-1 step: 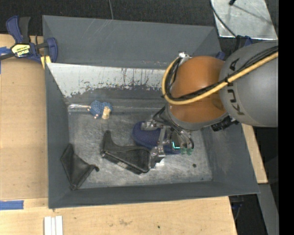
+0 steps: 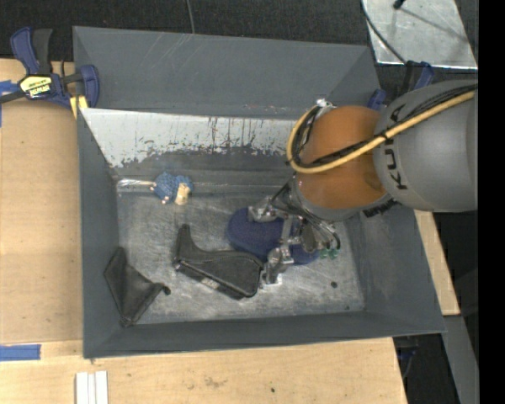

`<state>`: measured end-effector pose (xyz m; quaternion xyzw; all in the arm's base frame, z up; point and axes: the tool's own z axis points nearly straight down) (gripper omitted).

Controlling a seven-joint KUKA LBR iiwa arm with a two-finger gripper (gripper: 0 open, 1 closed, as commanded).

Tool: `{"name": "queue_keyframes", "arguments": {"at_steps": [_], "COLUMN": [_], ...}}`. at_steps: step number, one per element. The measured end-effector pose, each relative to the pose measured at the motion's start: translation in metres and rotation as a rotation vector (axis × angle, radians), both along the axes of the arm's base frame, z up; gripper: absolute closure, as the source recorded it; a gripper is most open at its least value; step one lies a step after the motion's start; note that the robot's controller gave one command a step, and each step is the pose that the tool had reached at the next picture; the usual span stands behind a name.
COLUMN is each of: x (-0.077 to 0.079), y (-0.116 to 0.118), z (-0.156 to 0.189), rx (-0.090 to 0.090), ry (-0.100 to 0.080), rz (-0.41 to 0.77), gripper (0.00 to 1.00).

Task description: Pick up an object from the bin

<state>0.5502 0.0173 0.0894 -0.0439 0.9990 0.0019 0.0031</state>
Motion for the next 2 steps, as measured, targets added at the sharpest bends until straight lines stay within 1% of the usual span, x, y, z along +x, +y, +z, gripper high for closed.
{"name": "queue_keyframes", "arguments": {"at_steps": [1,2], "x": [0.004,0.009], "y": [0.001,-0.006], "z": [0.005,0.162], "rx": [0.000,-0.004], "ry": [-0.017,-0.006], "rz": [-0.003,-0.010], "gripper": [1.00,1.00]}}
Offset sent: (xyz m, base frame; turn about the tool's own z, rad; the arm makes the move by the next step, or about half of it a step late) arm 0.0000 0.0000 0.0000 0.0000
